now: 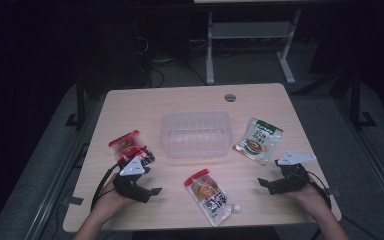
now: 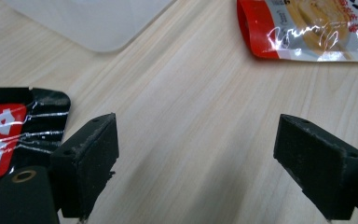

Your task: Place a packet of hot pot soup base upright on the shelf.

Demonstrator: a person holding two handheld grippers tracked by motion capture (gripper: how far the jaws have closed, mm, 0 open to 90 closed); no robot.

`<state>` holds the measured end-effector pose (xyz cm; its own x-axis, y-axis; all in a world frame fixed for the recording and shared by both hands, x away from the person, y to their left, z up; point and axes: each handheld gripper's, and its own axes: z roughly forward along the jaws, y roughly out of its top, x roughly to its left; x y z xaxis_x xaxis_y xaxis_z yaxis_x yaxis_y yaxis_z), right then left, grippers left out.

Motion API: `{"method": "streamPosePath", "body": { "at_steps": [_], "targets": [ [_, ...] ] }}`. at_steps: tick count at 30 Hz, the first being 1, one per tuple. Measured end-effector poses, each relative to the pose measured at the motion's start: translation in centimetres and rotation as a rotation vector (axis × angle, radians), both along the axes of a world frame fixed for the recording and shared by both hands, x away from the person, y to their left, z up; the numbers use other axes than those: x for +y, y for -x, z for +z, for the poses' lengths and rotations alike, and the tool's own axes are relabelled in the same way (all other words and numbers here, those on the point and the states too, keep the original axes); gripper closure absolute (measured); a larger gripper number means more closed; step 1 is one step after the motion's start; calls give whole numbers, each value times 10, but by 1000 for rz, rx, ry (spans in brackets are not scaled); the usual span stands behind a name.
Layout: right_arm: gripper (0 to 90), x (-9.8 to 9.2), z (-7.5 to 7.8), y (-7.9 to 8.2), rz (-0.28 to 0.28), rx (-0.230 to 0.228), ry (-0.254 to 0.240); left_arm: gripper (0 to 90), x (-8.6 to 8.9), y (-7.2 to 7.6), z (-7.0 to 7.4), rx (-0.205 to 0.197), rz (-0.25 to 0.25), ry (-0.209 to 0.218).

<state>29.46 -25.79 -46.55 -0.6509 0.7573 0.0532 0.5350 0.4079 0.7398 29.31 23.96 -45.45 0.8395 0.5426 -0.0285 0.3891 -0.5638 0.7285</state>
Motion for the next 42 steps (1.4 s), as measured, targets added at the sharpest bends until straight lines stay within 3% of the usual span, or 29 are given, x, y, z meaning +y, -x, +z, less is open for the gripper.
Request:
{"method": "streamPosePath", "body": {
  "at_steps": [2, 11, 12, 20, 21, 25, 32, 39, 42],
  "targets": [
    [35, 1, 1, 1, 6, 5, -5, 169, 3, -1, 3, 4, 6, -4],
    [34, 2, 0, 2, 25, 17, -5, 591, 14, -12, 15, 40, 57, 6],
    [34, 2, 0, 2, 25, 17, -5, 591, 16, -14, 17, 52, 62, 3],
    [37, 6, 1, 4, 36, 34, 9, 887, 29, -24, 26, 77, 84, -4],
    [39, 7, 4, 5, 37, 22, 12, 897, 30, -25, 28, 91, 97, -13],
    [39, 7, 5, 6, 31, 22, 5, 898, 33, -30, 33, 85, 121, -11],
    [40, 6, 3, 6, 36, 35, 2, 899, 37, -48, 42, 58, 155, -20],
    [42, 4, 1, 4, 26, 37, -12, 899, 40, -68, 48, 24, 183, -56],
    [43, 4, 1, 4, 29, 34, -9, 899, 42, -74, 51, 12, 200, -44]
  ]
}}
